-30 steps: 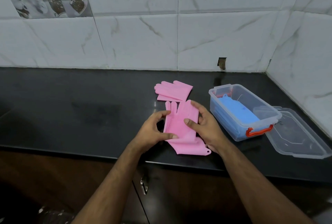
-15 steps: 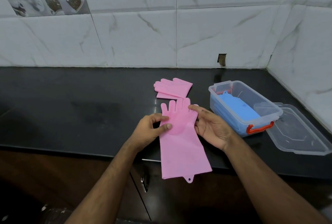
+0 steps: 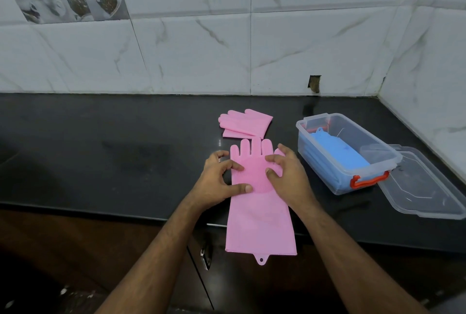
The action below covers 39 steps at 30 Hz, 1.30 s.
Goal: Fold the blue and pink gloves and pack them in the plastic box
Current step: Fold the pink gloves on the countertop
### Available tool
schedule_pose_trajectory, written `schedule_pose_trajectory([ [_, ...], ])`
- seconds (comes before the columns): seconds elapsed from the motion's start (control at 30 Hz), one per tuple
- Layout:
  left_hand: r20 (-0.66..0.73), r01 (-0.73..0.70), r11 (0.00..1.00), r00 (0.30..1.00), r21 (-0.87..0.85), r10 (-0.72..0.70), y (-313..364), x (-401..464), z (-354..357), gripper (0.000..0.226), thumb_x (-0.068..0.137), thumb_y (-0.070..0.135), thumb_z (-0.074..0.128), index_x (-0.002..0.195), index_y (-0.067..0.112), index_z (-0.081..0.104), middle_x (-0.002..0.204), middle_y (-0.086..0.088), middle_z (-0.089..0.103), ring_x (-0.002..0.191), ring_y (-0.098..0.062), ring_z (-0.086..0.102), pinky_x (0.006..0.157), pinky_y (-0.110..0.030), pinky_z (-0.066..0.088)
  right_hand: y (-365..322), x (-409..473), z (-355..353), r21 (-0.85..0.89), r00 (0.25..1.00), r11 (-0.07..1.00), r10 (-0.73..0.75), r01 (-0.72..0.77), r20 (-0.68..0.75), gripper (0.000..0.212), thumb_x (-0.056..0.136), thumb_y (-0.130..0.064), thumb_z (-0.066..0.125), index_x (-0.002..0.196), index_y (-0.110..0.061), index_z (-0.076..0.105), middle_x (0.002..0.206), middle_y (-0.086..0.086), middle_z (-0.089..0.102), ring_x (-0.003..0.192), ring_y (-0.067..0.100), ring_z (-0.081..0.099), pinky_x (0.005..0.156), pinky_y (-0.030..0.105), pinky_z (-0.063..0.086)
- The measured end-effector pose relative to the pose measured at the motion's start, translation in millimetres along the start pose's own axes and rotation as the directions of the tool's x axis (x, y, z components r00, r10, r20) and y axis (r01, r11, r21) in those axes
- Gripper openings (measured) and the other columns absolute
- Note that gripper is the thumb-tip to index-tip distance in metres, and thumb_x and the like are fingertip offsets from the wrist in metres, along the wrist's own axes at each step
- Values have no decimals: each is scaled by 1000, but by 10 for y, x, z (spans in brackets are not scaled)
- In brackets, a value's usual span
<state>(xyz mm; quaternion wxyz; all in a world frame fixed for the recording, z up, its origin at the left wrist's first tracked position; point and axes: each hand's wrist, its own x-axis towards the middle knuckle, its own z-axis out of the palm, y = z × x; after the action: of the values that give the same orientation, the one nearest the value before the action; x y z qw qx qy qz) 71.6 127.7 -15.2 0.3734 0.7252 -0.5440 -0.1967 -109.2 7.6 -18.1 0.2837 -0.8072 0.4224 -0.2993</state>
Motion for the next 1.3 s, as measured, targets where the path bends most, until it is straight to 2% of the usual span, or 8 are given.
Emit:
schedule_pose_trajectory([
  [0.13,-59,-25,998,998,-51,22,-44,40,20,39,85,47,79,117,26,71,140,11,38,140,-9,34,118,-34,34,-7,15,42,-98,1000,995,9,-10,-12,31,97,-17,65,127,-22,69,158,-2,41,150,20,30,112,29,19],
  [0.33,-164,12,998,986,61,-1,-83,250,35,57,92,55,67,137,21,56,138,7,50,130,-12,44,110,-40,43,-70,199,91,-180,985,969,-171,169,4,32,101,-31,60,131,-23,65,153,-3,47,143,17,37,118,42,25],
  [0.43,-201,44,990,979,137,-16,-87,409,69,66,91,62,63,141,21,51,140,5,52,131,-16,44,107,-37,42,-80,412,96,-117,993,986,-116,115,0,37,102,-39,55,132,-22,65,154,0,46,141,20,40,116,50,30],
  [0.53,-238,85,984,970,155,-47,-114,601,81,73,92,64,58,148,19,46,147,1,51,136,-20,44,110,-45,42,-59,641,116,-34,999,999,-38,39,21,42,101,-51,50,131,-27,68,156,2,42,143,25,36,116,56,29],
  [0.77,-272,101,964,962,244,-32,-196,1120,90,53,97,56,53,138,23,59,138,1,57,129,-23,49,104,-40,40,-24,1008,255,-303,962,941,-71,153,263,73,86,-82,16,144,-52,47,166,-6,21,144,26,29,115,55,23],
  [0.93,-316,140,950,948,279,-47,-244,1240,132,48,90,53,61,127,23,63,123,3,52,118,-18,49,99,-35,42,6,1054,318,-361,966,915,-96,182,241,96,76,-88,1,155,-43,33,165,-11,27,142,25,34,114,54,26],
  [1.13,-310,115,954,950,275,-25,-254,1238,129,44,88,54,64,119,23,64,132,5,51,123,-18,47,101,-36,42,44,1070,361,-395,972,899,-112,188,207,86,89,-81,11,157,-33,32,164,-8,31,140,25,37,112,53,32],
  [1.3,-299,111,955,954,274,-25,-227,1241,137,32,91,52,60,113,28,61,125,11,61,121,-18,51,105,-40,39,67,1090,347,-266,984,957,-80,119,156,78,97,-70,26,159,-23,29,166,-4,24,149,23,30,118,56,24],
])
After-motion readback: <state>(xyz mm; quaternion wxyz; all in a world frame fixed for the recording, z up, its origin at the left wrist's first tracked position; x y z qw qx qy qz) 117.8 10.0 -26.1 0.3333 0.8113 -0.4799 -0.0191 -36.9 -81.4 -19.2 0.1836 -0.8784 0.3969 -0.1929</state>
